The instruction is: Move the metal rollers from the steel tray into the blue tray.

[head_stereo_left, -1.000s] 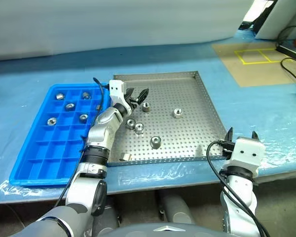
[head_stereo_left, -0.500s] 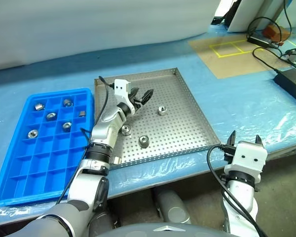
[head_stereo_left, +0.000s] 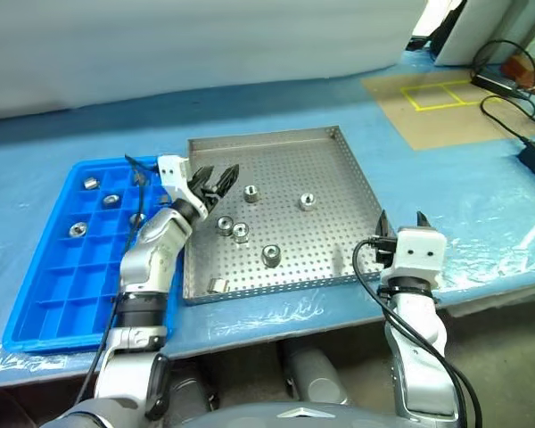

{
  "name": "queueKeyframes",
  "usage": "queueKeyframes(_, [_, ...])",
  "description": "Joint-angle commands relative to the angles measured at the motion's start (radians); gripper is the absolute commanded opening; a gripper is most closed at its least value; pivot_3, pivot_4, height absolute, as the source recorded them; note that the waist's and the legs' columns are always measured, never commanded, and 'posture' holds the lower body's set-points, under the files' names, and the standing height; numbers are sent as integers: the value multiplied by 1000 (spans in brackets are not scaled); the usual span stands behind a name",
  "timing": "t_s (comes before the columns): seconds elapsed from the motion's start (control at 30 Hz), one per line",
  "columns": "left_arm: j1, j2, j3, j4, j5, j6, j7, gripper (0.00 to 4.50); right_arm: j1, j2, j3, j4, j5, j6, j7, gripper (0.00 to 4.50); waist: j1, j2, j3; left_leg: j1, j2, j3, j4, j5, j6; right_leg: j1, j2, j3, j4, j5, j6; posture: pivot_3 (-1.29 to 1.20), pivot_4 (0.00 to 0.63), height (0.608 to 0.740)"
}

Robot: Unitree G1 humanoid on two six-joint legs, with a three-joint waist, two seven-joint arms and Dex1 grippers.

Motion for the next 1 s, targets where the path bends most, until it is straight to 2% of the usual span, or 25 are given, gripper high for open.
queueKeyframes(0.03, [35, 28, 11, -101, -26, 26, -1, 4024, -33, -11, 5, 10, 14, -20, 14, 2751, 27, 0, 0, 0, 2, 0, 0, 0, 0, 0, -1, 0, 0, 0, 0, -290, 150, 740])
queueKeyframes(0.33, [77, 10, 4, -118, 11, -17, 66, 4024, -90, -39, 13, 62, 30, -28, 45, 2751, 134, 0, 0, 2, 3, 3, -2, 0, -1, -2, -1, 4, 1, -1, 1, -249, 150, 740])
queueKeyframes(0.5, [72, 12, -10, -116, 8, -15, 45, 4024, -100, -48, 17, 68, 27, -27, 51, 2751, 163, 1, 0, 2, 4, 5, -3, 0, -1, -4, 1, 7, 1, 0, 0, -255, 150, 740])
queueKeyframes(0.6, [-27, 80, -45, -49, 10, 11, -58, 4024, -120, -54, 47, 69, 33, -44, 73, 2751, 167, 1, 0, 2, 4, 6, -4, 0, -3, -6, 1, 8, 2, 0, 1, -259, 150, 740])
queueKeyframes(0.7, [-217, 175, -84, 68, 26, 25, -191, 4024, -165, -50, 131, 81, 41, -40, 128, 2751, 173, 1, 0, 2, 4, 6, -4, 2, -5, -7, 3, 9, 4, -1, 4, -265, 150, 740])
queueKeyframes(0.77, [-291, 211, -104, 122, 26, 33, -261, 4024, -189, -47, 173, 95, 38, -32, 150, 2751, 173, 1, 0, 3, 4, 6, -4, 3, -7, -8, 4, 10, 4, -1, 5, -269, 150, 740])
queueKeyframes(0.8, [-325, 237, -126, 143, 28, 47, -319, 4024, -280, -113, 87, 188, 123, -25, 227, 2751, 173, 1, 0, 4, 4, 5, -5, 3, -7, -8, 4, 11, 5, 1, 3, -269, 150, 740])
queueKeyframes(0.87, [-401, 318, -244, 213, 111, 37, -482, 4024, -415, -237, -18, 307, 276, 13, 409, 2751, 173, 3, 1, 7, 3, 6, -5, 3, -6, -6, 3, 15, 4, 4, -1, -277, 150, 740])
queueKeyframes(1.0, [-509, 372, -403, 361, 225, -43, -705, 4024, -483, -335, -29, 366, 405, 36, 577, 2751, 191, 7, 2, 8, -2, 10, -2, -1, 0, -5, 0, 22, 3, 5, 2, -287, 150, 740])
